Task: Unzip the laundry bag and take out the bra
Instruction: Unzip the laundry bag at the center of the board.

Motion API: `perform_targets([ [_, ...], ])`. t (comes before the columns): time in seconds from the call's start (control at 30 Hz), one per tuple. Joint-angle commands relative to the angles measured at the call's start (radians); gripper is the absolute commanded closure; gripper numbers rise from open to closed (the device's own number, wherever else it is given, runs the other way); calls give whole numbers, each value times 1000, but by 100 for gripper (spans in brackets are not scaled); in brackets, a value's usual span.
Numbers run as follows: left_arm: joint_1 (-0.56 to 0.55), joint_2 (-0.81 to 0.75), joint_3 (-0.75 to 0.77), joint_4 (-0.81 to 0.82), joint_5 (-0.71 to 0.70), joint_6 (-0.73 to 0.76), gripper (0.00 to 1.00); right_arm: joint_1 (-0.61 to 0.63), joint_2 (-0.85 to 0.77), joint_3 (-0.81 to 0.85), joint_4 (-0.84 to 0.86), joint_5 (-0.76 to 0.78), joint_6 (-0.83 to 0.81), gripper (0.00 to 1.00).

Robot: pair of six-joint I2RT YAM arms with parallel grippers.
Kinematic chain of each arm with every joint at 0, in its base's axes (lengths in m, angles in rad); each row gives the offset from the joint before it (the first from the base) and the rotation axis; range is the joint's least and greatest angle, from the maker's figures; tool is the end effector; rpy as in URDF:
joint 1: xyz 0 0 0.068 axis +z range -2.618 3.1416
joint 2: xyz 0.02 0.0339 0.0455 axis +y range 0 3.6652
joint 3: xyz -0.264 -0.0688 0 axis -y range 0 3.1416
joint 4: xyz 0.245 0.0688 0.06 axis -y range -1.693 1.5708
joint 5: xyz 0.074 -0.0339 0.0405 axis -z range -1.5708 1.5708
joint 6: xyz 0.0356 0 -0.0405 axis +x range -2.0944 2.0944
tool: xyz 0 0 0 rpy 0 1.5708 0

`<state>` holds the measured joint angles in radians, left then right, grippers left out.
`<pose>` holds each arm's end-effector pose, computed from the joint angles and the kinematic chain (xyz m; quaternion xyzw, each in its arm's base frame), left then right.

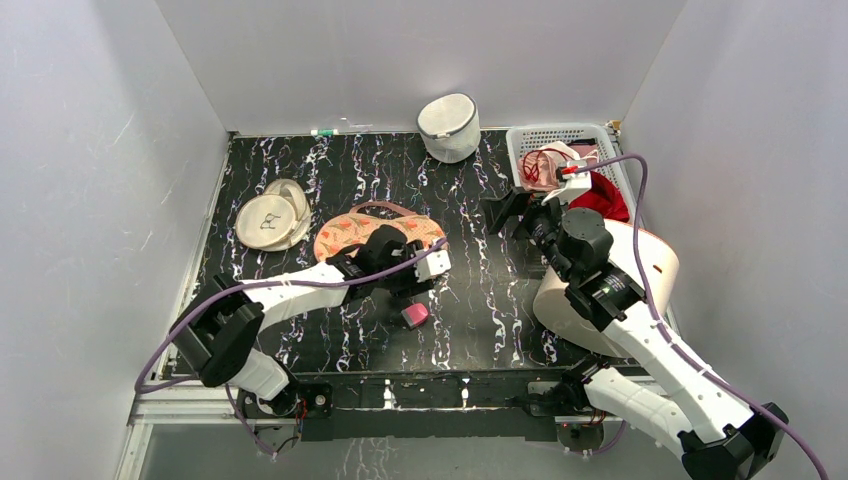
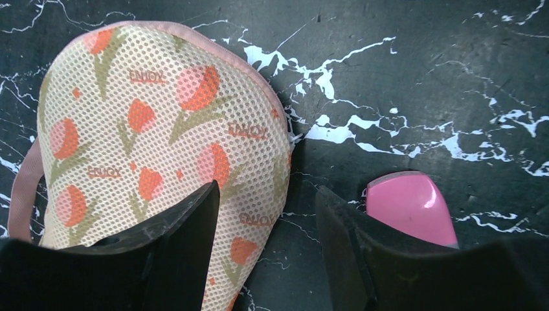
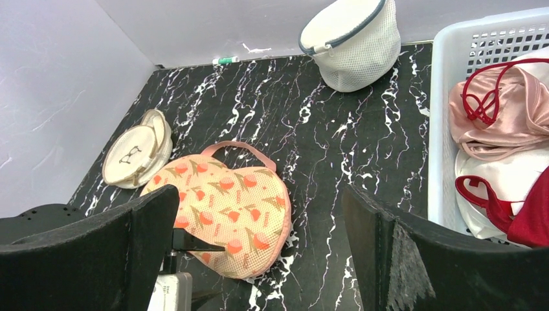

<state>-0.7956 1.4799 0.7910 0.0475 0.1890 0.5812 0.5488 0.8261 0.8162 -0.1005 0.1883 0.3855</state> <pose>0.2126 -0.2265 0.2018 0.5981 0.6604 -0.1316 0.4346 0.1698 0.0960 0.3532 0.0020 0.7444 0.2365 0.6245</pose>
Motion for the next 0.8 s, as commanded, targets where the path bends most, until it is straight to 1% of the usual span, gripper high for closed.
perform_targets([
  [0.0,-8,7,-27,107,-22,3,45,-3,9,4,63,2,-11,2],
  [0.13,-10,53,-32,126,-17,-15,40,-3,13,7,63,0,-7,2],
  [0.2,-9,90,-29,126,-33,-11,40,-3,12,12,59,0,-8,2],
  [0.4,-8,134,-17,143,-99,-20,49,-3,-2,26,28,17,-12,2],
  [0.47,-10,138,-21,155,-123,-17,55,-3,-6,28,20,23,-12,2],
  [0.5,-10,141,-19,156,-136,-16,61,-3,-8,30,17,23,-12,2],
  [0.6,-10,139,2,140,-178,-22,82,-3,-8,34,10,23,-9,2],
  [0.67,-10,133,13,130,-194,-25,92,-3,-6,39,2,26,-7,2],
  [0.73,-9,118,17,125,-204,-32,99,-3,-1,44,-7,29,-6,2],
  [0.77,-10,109,20,123,-207,-37,100,-3,3,45,-10,27,-6,2],
])
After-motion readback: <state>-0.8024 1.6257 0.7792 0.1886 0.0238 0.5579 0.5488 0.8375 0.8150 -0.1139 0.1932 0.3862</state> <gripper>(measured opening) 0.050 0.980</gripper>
